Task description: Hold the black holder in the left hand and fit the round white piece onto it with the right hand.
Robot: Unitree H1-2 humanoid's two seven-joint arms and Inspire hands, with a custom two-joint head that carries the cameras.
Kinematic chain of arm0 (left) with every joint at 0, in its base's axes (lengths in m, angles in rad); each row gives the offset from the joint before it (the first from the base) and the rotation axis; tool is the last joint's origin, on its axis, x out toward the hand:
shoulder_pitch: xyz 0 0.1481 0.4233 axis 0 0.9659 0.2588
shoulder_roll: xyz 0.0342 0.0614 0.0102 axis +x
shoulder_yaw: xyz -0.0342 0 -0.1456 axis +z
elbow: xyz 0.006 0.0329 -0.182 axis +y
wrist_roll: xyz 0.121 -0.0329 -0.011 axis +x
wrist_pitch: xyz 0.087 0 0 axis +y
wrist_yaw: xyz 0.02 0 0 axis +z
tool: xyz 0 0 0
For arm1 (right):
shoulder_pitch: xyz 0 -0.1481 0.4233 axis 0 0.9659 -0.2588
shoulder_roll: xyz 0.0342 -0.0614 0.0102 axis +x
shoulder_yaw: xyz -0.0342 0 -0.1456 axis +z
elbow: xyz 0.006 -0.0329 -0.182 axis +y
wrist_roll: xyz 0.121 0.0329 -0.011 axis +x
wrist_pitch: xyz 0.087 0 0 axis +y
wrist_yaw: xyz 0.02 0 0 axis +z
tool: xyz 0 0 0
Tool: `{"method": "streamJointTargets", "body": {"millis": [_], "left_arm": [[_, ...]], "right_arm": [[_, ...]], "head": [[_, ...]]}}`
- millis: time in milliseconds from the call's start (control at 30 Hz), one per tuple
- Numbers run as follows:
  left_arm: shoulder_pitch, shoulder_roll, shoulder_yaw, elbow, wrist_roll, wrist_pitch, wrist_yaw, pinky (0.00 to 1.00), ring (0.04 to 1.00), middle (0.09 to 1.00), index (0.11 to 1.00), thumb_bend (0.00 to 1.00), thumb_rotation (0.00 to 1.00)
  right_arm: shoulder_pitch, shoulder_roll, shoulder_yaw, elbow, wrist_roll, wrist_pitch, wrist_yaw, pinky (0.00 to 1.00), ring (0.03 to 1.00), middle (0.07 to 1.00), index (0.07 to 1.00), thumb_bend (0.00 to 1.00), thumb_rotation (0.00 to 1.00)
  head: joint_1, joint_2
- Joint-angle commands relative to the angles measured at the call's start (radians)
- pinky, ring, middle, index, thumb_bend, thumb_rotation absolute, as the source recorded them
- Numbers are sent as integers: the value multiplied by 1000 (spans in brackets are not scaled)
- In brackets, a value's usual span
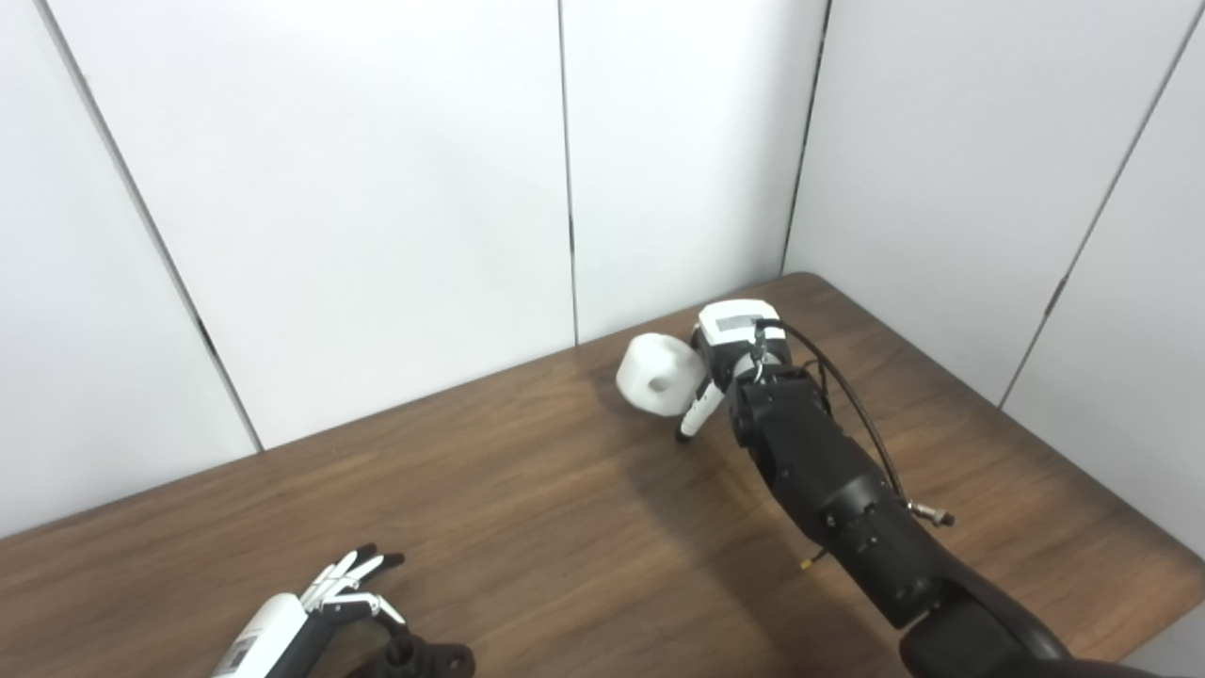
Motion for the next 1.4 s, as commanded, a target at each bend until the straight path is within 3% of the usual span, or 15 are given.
{"method": "streamJointTargets", "body": {"millis": [0,267,533,633,733,800,967,1067,1367], "left_arm": [[71,38,-30,52,48,36,-81,1000,1000,927,485,523,59],[74,42,-25,39,44,41,-87,1000,1000,927,485,523,60],[69,42,-23,43,42,45,-94,1000,1000,929,486,523,59],[67,45,-23,42,45,45,-95,1000,1000,930,486,523,61],[67,46,-23,47,43,40,-93,1000,1000,929,486,523,61],[69,46,-23,41,46,45,-94,1000,998,927,486,523,60],[68,49,-23,36,45,53,-101,1000,998,928,486,523,60],[68,50,-23,31,47,58,-103,1000,1000,930,486,523,60],[66,48,-21,28,48,65,-109,1000,1000,933,487,523,59]], "right_arm": [[-33,-8,2,-10,19,4,-51,856,896,899,814,909,411],[-38,17,-8,-42,38,4,-119,842,865,867,788,838,382],[-47,19,-6,-80,65,4,-109,835,867,875,802,856,332],[-51,17,-4,-102,71,4,-57,854,886,896,823,869,310],[-62,14,-4,-125,45,5,71,899,931,945,869,913,308],[-78,7,5,-141,9,5,197,921,960,985,906,971,309],[-93,5,14,-182,-44,5,363,913,963,1000,930,1000,279],[-97,10,12,-198,-55,5,399,910,961,1000,935,1000,268],[-101,23,8,-207,-57,5,404,931,967,1000,945,1000,291]], "head": [[4,5],[5,9],[14,17],[17,24],[18,26],[18,26],[25,32],[25,33],[38,38]]}}
